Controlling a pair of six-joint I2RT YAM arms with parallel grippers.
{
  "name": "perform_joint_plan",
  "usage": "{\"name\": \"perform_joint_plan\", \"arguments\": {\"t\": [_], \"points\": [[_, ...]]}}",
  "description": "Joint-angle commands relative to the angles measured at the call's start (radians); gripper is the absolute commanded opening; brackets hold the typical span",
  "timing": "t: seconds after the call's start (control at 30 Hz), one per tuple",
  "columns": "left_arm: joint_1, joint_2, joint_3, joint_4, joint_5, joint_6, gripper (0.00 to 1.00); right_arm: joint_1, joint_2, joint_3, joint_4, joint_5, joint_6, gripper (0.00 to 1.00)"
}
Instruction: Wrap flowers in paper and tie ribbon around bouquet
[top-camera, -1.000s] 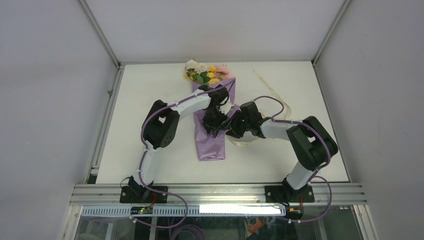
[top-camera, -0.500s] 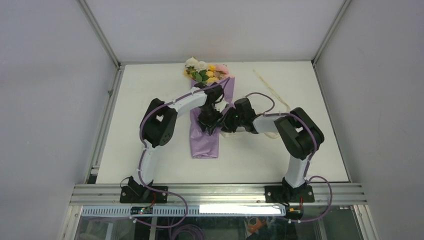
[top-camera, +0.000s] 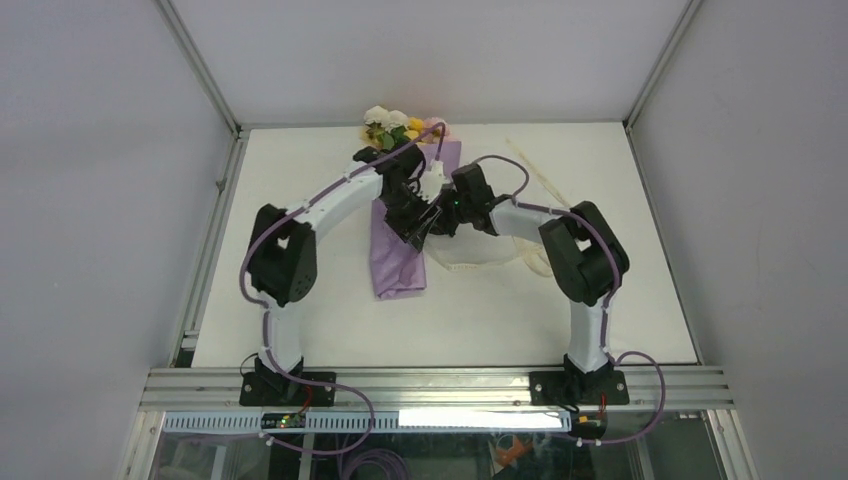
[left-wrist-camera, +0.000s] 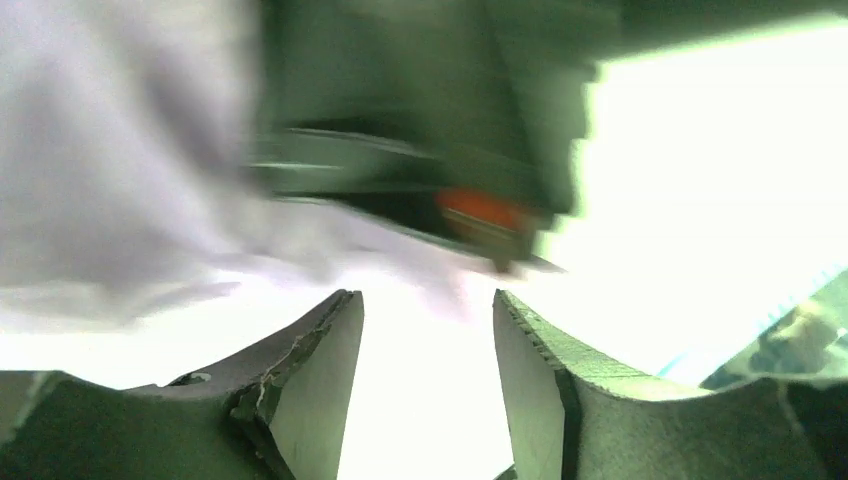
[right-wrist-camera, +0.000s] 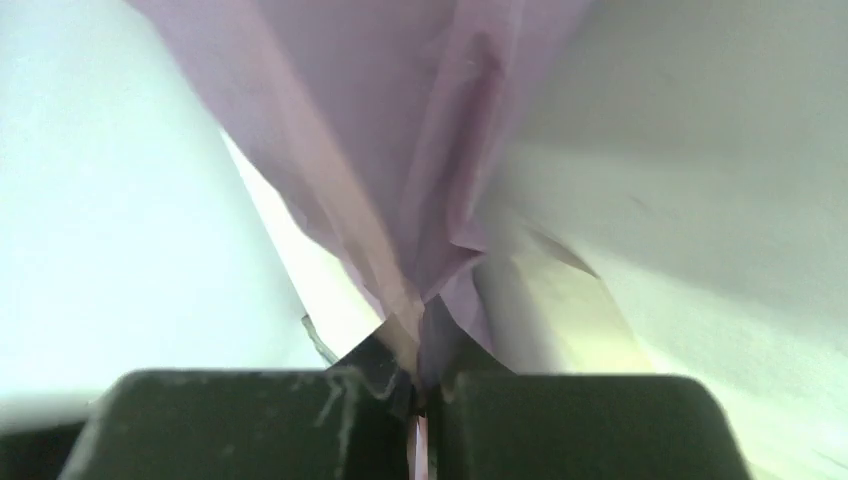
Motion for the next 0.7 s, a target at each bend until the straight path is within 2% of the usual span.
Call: {"name": "perform_joint_plan", "arguments": {"t": [0.0, 0.1, 0.23, 0.33, 0.47, 0.6, 0.67], "points": [[-0.050, -0.287, -0.058, 0.082, 0.330, 0.281, 0.54, -0.027, 0.075, 0.156, -0.015, -0.113, -0.057, 0.00], [-0.106, -0.308, -0.135, 0.166, 0.311, 0.355, 0.55, -0.049, 0.163, 0.239, -0.076, -0.150, -0.100, 0.00], [-0.205, -0.252, -0.152, 0.233, 0.237, 0.415, 0.55, -0.078, 0.247, 0.367, -0.182, -0.181, -0.174, 0.00], [-0.228, -0.207, -0.162, 0.309, 0.223, 0.434, 0.57, -0.116, 0.305, 0.446, -0.209, -0.226, -0.213, 0.00], [-0.236, -0.127, -0.180, 0.458, 0.088, 0.429, 0.65, -0.149, 0.381, 0.564, -0.355, -0.293, -0.335, 0.00], [-0.258, -0.016, -0.103, 0.466, -0.085, 0.415, 0.70, -0.156, 0.416, 0.622, -0.443, -0.324, -0.419, 0.00], [-0.270, 0.009, -0.074, 0.462, -0.123, 0.417, 0.72, -0.157, 0.423, 0.636, -0.458, -0.332, -0.441, 0.00]]}}
